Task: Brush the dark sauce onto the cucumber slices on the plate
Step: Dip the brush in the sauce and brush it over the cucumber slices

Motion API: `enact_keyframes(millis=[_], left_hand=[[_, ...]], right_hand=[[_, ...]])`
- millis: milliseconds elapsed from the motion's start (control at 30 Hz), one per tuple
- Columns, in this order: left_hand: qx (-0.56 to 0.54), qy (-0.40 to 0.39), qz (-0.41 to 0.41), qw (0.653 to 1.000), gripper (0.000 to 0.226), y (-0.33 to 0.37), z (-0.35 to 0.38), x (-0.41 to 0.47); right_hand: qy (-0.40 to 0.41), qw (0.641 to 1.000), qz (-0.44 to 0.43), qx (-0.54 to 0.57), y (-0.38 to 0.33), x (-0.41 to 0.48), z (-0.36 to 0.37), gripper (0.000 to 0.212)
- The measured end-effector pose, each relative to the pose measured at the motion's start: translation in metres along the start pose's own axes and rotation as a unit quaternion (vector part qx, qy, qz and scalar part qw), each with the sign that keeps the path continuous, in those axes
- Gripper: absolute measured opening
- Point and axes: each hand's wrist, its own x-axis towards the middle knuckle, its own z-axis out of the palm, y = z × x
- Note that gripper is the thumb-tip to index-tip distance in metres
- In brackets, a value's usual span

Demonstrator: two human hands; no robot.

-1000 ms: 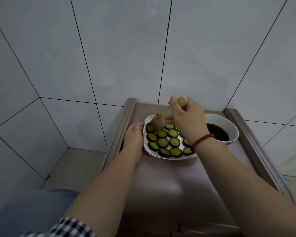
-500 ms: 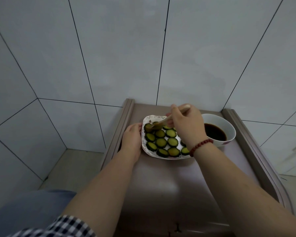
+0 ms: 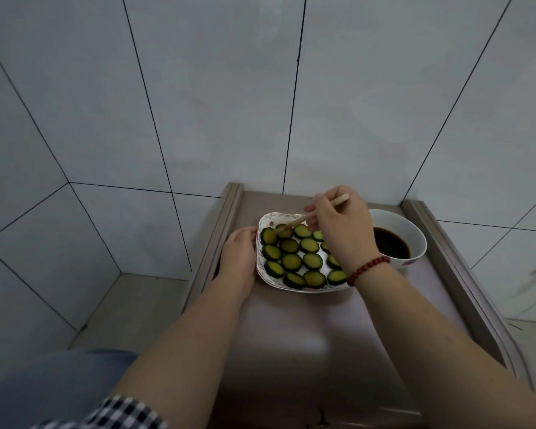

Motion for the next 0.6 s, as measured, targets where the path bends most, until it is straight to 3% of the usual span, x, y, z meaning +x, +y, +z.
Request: enact_keyframes(millis=[133,300,433,600], left_hand=[[0.004,0.005,-0.004,1.0,0.042,0.0006,0.0001,-0.0007],[0.012,0.012,0.006,1.0,0.041,0.001,-0.0009,-0.0023],[-0.001,0.006,-0.003,1.0,0.041,0.003,0.0002,-0.0049],[-0.017,0.012,-0.004,1.0,0.035,0.0034,0.0008,-0.0064]], right_hand=[[-0.027,0.999,0.027,-0.013,0.0038,-0.0013,0.0017,0.014],[0.024,1.0,-0.002,0.012,0.0035,0.0001,-0.0011,0.015],[-0.01,1.0,0.02,-0.013,0.0085,-0.0018,0.0034,0.02],[0.043,0.998,0.0,0.054,0.009,-0.0017,-0.0005,0.019]])
